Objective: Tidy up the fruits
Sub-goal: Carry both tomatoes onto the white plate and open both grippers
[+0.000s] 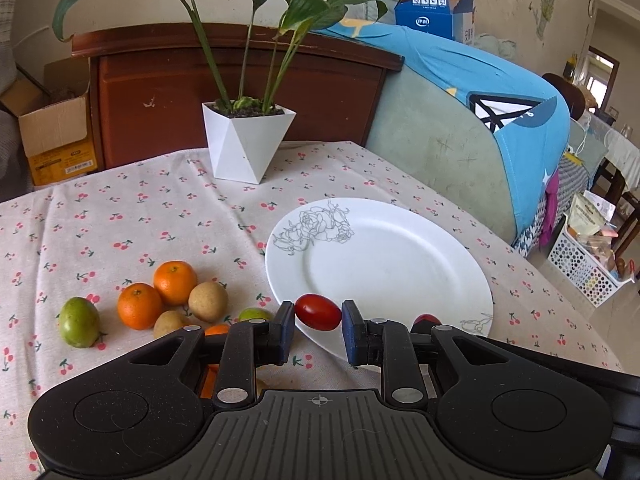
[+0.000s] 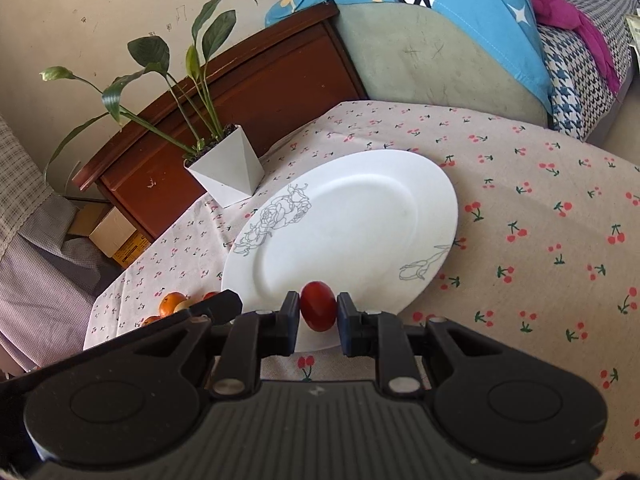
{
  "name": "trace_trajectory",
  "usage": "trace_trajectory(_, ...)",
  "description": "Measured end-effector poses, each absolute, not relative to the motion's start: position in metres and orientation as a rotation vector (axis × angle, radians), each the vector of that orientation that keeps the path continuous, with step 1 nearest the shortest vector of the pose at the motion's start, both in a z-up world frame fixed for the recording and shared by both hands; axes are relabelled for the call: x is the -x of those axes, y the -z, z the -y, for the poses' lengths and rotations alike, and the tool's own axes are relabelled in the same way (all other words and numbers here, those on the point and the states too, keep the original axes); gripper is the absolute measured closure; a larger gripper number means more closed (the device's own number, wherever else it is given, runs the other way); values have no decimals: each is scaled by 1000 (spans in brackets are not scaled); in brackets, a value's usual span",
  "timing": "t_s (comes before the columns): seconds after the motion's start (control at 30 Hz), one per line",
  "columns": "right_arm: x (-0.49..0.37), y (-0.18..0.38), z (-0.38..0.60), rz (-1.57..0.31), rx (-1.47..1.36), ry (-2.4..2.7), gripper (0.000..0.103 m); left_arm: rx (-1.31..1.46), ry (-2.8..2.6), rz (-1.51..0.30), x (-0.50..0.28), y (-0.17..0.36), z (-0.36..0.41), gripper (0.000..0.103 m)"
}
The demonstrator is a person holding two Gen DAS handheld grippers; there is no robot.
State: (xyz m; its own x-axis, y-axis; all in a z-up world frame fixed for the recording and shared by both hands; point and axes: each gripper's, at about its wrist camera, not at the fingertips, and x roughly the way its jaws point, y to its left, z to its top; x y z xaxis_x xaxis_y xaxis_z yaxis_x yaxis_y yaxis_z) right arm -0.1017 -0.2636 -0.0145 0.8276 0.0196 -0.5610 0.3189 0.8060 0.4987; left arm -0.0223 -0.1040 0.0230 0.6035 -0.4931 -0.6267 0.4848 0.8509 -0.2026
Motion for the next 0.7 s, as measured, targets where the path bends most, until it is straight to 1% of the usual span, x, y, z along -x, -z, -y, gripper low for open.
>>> trace_trajectory(0.07,101,14,265,-575,-633,174,80,11,564,-738,19,-20,107,80)
trace_trajectory(0.2,100,14,265,-577,-643,179,80,10,558,-737,18,-21,108,77)
trace_trajectory(0.27,101,14,266,-576,-649,181,79,11,547,-730,19,-23,107,69)
trace_trajectory(0.33,101,13,266,-575,-644,182,79,11,536,-721,20,-26,104,64)
trace_trajectory(0.4,101,13,266,-578,-646,178,79,7,528,-718,21,-29,102,62)
trace_trajectory(0.47,101,12,264,-578,-649,168,79,3,518,-720,22,-31,99,58)
trace_trajectory(0.7,101,7,254,-578,-623,116,76,20,473,-723,25,-41,78,55)
